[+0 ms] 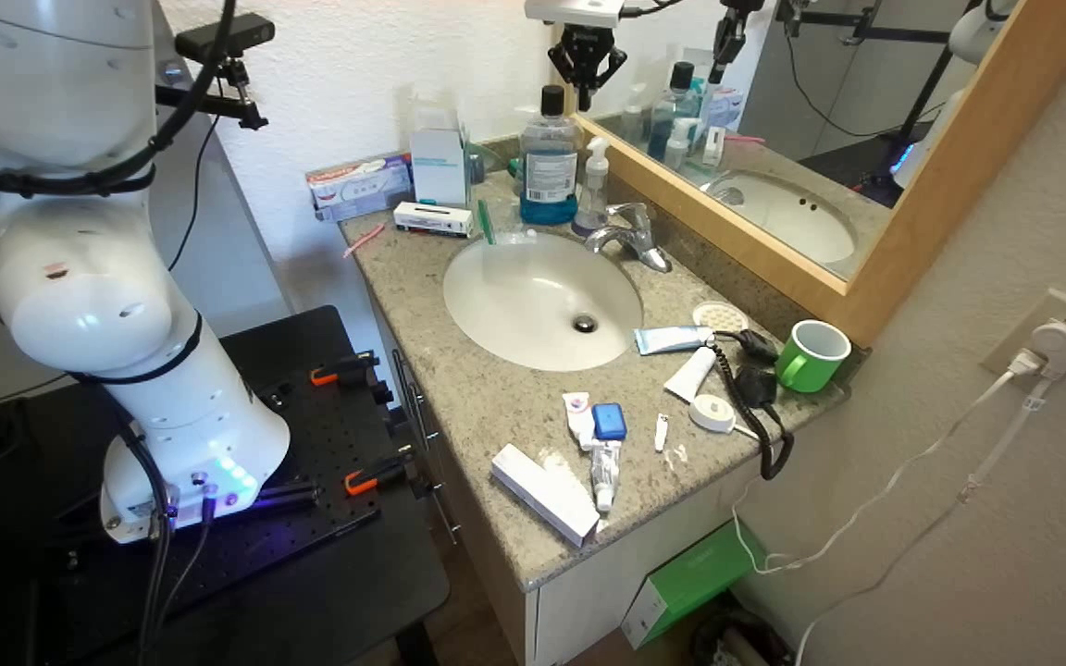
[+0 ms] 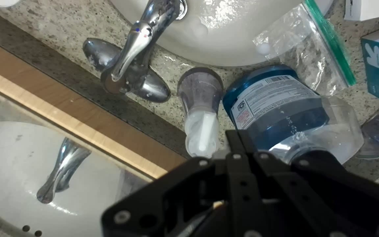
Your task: Push the top of the bottle on the left of the tap
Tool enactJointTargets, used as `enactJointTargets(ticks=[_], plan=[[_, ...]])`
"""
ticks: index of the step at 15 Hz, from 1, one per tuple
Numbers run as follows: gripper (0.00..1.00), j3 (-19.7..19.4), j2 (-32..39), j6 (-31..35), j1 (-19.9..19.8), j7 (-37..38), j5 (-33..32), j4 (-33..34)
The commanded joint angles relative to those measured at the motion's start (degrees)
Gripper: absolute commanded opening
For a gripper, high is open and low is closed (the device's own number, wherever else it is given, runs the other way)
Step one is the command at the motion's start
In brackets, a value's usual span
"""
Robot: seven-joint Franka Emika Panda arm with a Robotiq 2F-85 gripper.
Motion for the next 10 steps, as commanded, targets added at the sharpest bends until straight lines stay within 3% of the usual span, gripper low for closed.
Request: enactJointTargets(ticks=[1,10], plan=[[0.04,0.18,1.66,0.63,0.05,-0.01,0.27,1.66],[0.03,0.25,4.92,3.13,0.47,-0.57,-0.27,3.65]])
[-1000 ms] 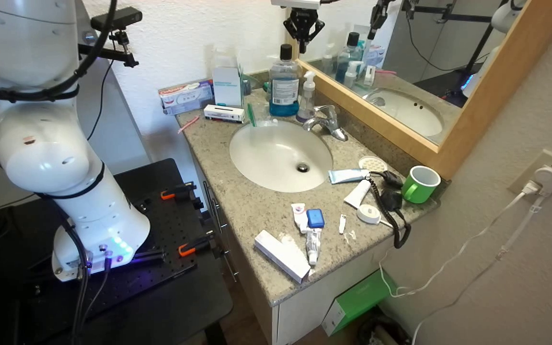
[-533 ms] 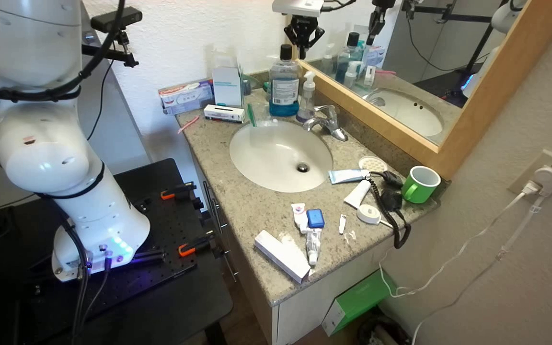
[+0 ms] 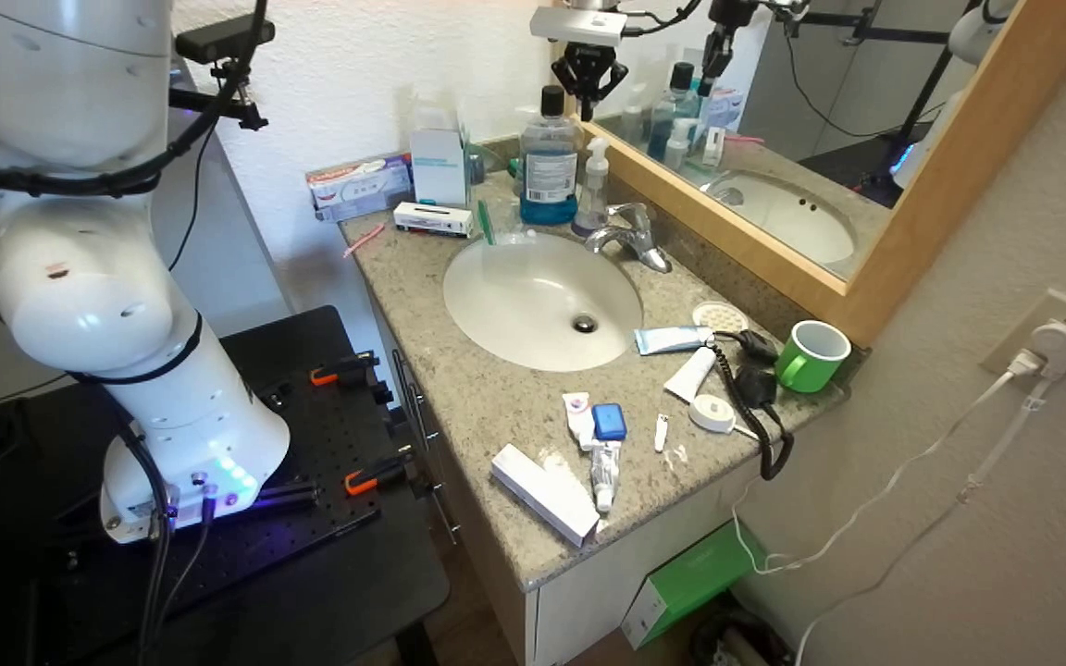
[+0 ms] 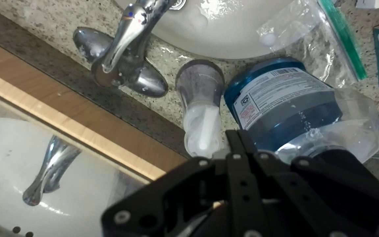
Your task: Push the top of the bottle on the left of the tap
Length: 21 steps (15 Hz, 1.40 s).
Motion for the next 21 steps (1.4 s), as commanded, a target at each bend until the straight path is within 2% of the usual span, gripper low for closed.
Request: enactJointTargets(ticks=[1,13,21], plan=[[0.03,0.14,2.06,1.04,0.2,-0.37,-0.25,2.56],[0.02,-1.04,5.07,5.17,0.79,2.57,-1.53,4.2],[0.02,-0.94,6.41,5.14,0.33,2.24,-0.93,4.6]])
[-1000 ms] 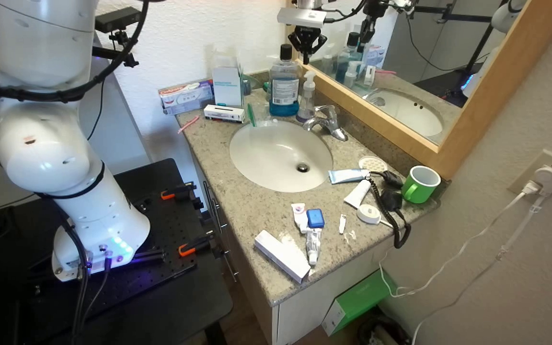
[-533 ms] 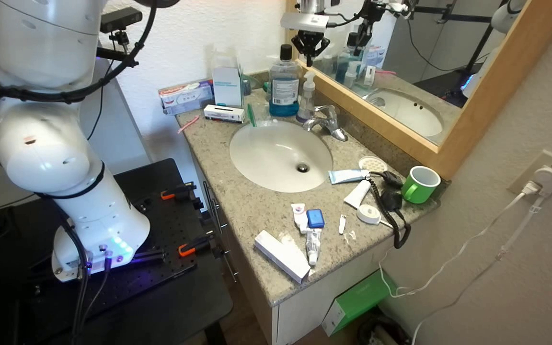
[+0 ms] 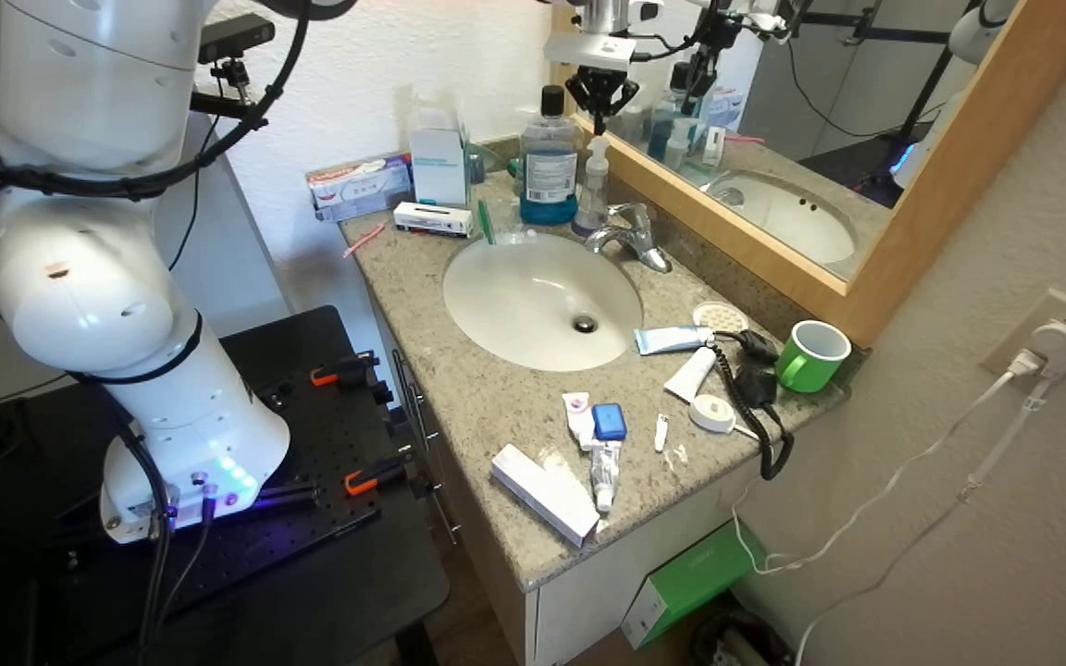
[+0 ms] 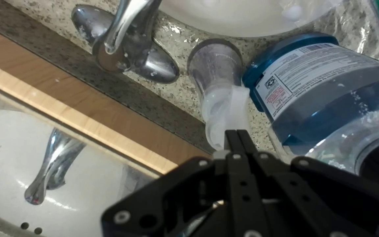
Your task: Push the top of the bottle on the left of the tap
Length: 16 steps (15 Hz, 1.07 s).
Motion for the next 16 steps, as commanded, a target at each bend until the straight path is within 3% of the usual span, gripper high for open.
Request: enactJointTargets(ticks=[1,16], plan=[[0.02,-0.31,1.47,0.47,0.19,1.05,-0.4,1.75],[0.02,0.26,2.12,-1.22,-0.59,0.15,1.13,2.22]])
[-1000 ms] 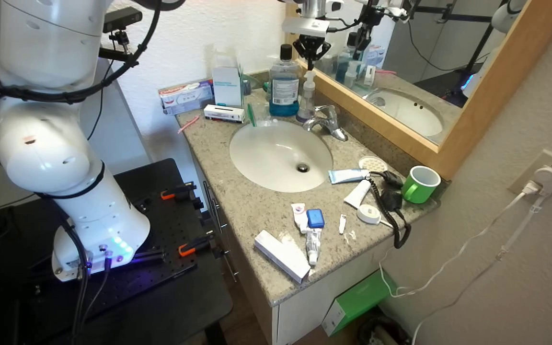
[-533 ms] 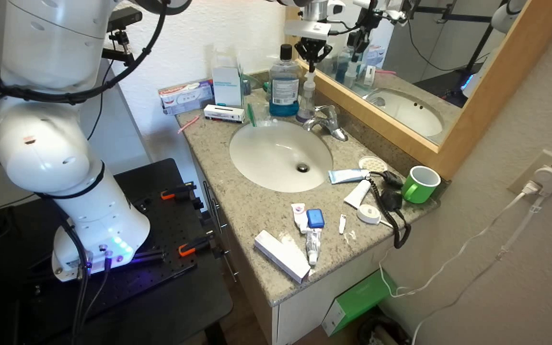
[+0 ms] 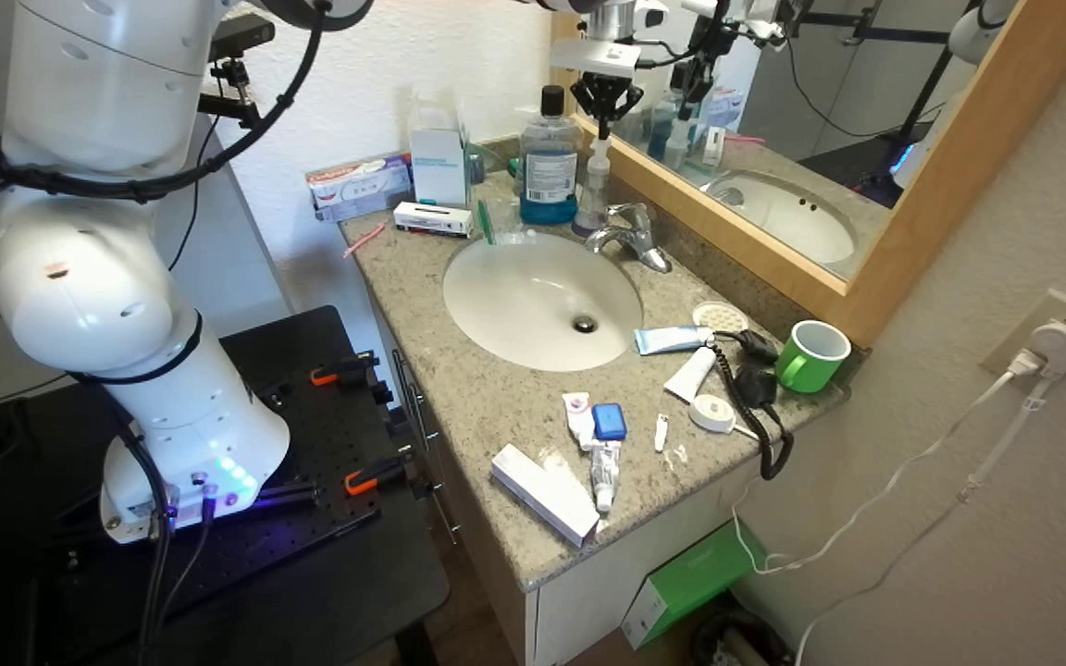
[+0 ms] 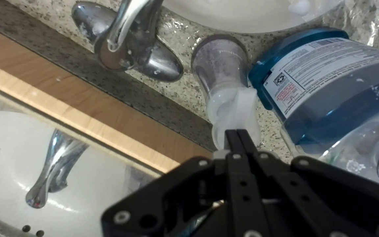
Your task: Push the top of the bottle on the left of the tap
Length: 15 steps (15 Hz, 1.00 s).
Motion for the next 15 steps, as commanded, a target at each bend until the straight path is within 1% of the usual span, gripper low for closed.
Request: enactJointTargets(ticks=[1,7,15], plan=[[0.02,0.55,0.3,-1.73,-0.42,0.06,1.19,0.36],[0.02,0.75,0.87,-3.47,-0.63,-0.22,1.96,0.68],[0.02,1.0,3.13,-6.46,-0.58,-0.6,2.34,3.62]])
